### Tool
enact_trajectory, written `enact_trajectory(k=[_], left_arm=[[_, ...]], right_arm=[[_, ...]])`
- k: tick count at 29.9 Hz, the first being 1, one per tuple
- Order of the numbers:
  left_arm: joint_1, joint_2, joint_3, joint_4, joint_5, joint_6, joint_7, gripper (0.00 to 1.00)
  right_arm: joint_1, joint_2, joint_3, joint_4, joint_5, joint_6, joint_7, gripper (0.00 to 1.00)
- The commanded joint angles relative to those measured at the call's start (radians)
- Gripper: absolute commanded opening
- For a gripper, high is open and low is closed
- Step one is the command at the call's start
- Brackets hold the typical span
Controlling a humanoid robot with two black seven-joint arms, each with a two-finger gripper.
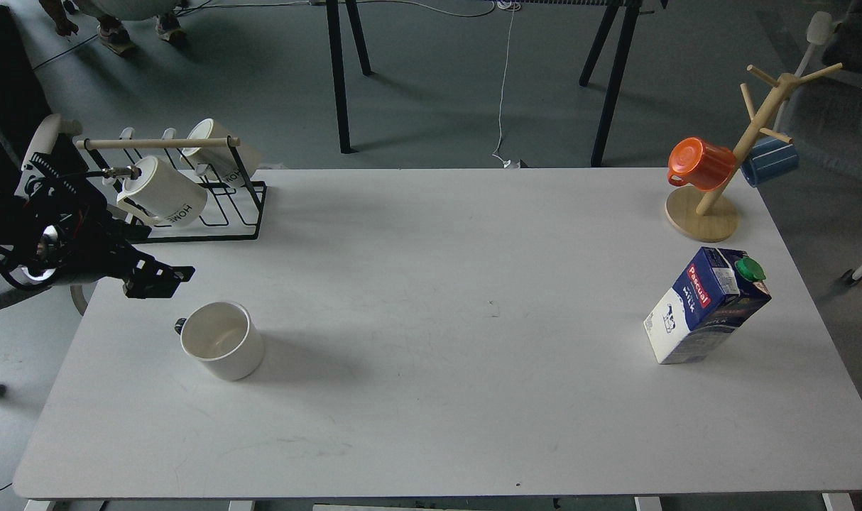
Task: Place cup and milk with both arms
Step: 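Reach the left gripper down to the white mug and grasp its rim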
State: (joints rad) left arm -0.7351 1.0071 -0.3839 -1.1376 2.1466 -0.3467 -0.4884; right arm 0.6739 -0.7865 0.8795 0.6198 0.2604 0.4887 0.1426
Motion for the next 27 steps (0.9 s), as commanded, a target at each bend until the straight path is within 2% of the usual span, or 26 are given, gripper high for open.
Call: enact_trajectory(k=[1,10,21,27], left_arm=[[0.02,-0.035,0.0,0.01,0.002,-0.001,0.0,0.99],[0.049,-0.096,-0.006,0.032,0.006,-0.047,0.0,0.99],[0.092,-0.133,-0.009,0.068,0.009,-0.044,0.0,0.99],[0.105,-0.17,-0.007,0.136,0.009,-0.04,0.0,0.99]], right_arm=[[-0.014,-0.005,-0.001,0.0,-0.001,0.0,0.0,0.99],[-0.022,-0.014,0.001,-0.002,0.0,0.0,0.0,0.99],[-0.023,-0.014,0.001,-0.008,0.0,0.0,0.0,0.99],[-0.03,-0.017,0.001,-0.009,0.0,0.0,0.0,0.99]])
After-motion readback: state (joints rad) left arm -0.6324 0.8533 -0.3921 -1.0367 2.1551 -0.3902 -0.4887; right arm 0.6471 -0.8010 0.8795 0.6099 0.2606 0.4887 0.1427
